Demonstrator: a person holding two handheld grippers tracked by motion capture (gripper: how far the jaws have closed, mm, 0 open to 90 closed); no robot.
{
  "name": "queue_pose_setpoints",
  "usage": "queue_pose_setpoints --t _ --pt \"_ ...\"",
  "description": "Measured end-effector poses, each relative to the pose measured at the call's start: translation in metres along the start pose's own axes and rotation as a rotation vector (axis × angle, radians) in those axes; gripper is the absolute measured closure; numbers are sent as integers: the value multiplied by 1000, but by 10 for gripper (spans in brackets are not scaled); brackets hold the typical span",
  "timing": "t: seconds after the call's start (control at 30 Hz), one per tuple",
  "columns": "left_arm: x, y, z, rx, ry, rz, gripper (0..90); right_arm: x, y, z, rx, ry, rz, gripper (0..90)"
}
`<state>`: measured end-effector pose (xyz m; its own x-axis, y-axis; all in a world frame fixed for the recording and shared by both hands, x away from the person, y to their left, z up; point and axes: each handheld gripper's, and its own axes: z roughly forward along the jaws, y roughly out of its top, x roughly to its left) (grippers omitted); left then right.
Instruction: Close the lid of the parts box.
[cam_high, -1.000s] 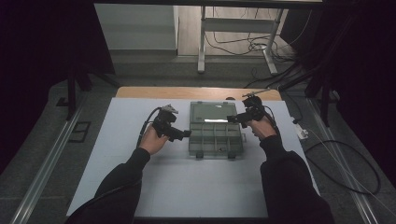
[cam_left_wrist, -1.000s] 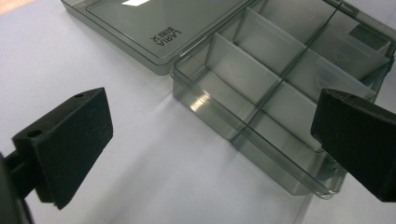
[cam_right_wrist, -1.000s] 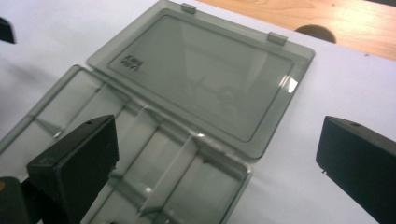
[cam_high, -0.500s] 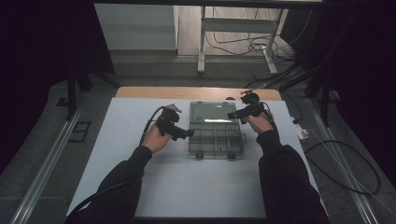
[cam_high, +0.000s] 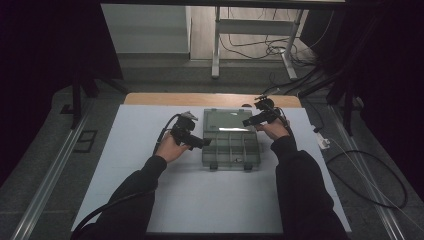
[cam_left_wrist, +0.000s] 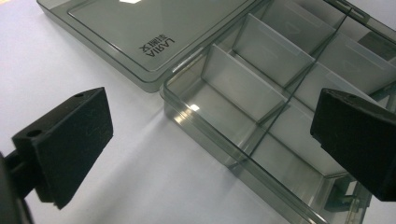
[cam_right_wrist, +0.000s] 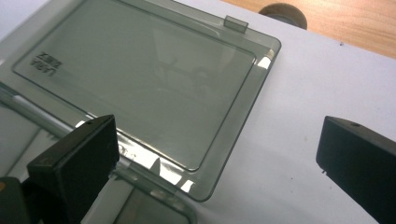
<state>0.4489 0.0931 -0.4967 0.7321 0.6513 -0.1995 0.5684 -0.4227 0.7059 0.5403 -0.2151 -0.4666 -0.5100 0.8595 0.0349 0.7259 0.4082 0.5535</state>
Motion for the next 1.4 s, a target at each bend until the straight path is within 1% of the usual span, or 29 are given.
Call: queue_pose_setpoints --t 0.07,0.17,0.33,0.37,0.47,0.5,0.57,0.63,0.73,0.77,0.8,0.83,0.93,0.97,1.0,1.03,1.13,1.27,1.33,1.37,1.4 --pt "0 0 0 -1 -5 6 0 -1 1 4 14 -4 6 0" --pt "0 0 0 0 -4 19 0 -1 2 8 33 -12 -1 0" --pt "0 -2 2 18 13 42 0 -1 2 14 74 -14 -5 0" --pt "0 -2 2 17 13 42 0 -2 2 15 79 -17 -7 9" --pt "1 -2 2 17 16 43 0 -3 1 17 94 -32 -10 77" --pt "1 -2 2 15 16 44 0 -3 1 17 94 -32 -10 77" --pt "1 -2 1 13 16 45 0 -5 1 17 99 -38 -12 139" --pt "1 -2 1 12 14 48 0 -6 1 17 102 -34 -13 236" --pt "0 -1 1 10 10 51 0 -7 2 16 100 -27 -8 340" --pt "-1 -1 1 11 9 54 0 -8 2 16 105 -26 -2 409" --pt "-1 -1 1 11 9 54 0 -9 2 17 105 -25 0 438" --pt "-2 -1 2 11 8 55 0 -9 2 17 105 -25 0 438" --pt "-2 -1 2 12 8 56 0 -9 2 18 118 -31 2 537" --pt "-2 -1 2 12 8 56 0 -9 2 18 122 -35 4 577" --pt "-2 -1 2 13 9 56 0 -9 2 19 114 -38 16 635" --pt "-2 -1 2 13 9 56 0 -9 2 19 114 -38 16 635" --pt "-1 -1 1 13 9 55 0 -9 3 20 124 -46 27 697" --pt "-1 -1 1 11 8 52 0 -9 4 22 116 -47 63 758" --pt "-2 0 2 12 8 53 0 -10 5 23 114 -45 87 778" --pt "-2 0 2 12 8 53 0 -10 5 23 114 -45 87 778" --pt "-2 0 2 14 7 54 0 -10 5 24 113 -47 102 788"
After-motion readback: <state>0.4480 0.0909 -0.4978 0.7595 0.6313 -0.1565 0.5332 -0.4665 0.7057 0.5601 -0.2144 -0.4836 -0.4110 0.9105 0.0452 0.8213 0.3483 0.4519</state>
